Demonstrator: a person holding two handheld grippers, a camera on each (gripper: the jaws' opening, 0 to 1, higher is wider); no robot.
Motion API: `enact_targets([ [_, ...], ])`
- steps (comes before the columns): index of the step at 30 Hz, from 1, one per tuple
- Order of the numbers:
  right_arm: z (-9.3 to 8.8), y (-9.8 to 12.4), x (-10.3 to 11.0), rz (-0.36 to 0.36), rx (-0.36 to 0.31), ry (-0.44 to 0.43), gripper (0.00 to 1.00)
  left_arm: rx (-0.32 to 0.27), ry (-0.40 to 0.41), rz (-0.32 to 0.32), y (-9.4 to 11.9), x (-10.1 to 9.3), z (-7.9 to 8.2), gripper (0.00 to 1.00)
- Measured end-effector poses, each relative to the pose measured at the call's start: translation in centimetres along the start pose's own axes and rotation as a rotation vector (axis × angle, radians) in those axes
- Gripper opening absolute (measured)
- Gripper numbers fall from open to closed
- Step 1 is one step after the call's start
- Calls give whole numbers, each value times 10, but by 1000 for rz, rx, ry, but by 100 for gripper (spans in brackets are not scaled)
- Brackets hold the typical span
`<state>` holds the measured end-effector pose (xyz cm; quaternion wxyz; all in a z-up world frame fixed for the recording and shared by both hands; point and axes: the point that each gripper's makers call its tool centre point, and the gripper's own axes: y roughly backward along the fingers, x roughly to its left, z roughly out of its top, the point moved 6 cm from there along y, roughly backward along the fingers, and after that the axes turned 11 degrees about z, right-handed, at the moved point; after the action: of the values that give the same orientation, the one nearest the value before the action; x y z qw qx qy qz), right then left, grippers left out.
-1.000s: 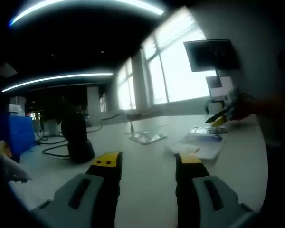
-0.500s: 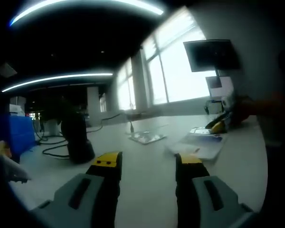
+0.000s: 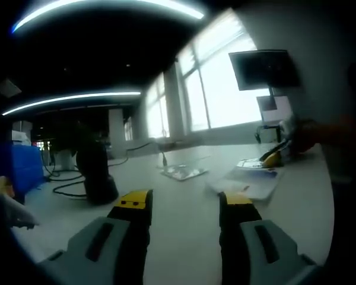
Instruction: Clip sheet goods on table flip sheet goods clip sheet goods scan sheet goods put sheet goods back to table
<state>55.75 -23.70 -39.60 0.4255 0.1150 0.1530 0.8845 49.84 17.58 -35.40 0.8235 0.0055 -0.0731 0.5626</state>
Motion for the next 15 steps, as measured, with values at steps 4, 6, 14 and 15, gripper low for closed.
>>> enact_targets([
  [4, -3, 8, 6, -44, 0, -26, 32, -3, 2, 0, 0, 0, 0, 37],
  [6, -4, 11, 8, -61, -5, -38, 30, -4, 3, 0, 0, 0, 1, 37],
  [14, -9, 23, 22, -104, -21, -60, 28, -5, 2, -2, 0, 0, 1, 37],
  [15, -10, 24, 24, -107, -23, -61, 28, -6, 3, -2, 0, 0, 1, 37],
])
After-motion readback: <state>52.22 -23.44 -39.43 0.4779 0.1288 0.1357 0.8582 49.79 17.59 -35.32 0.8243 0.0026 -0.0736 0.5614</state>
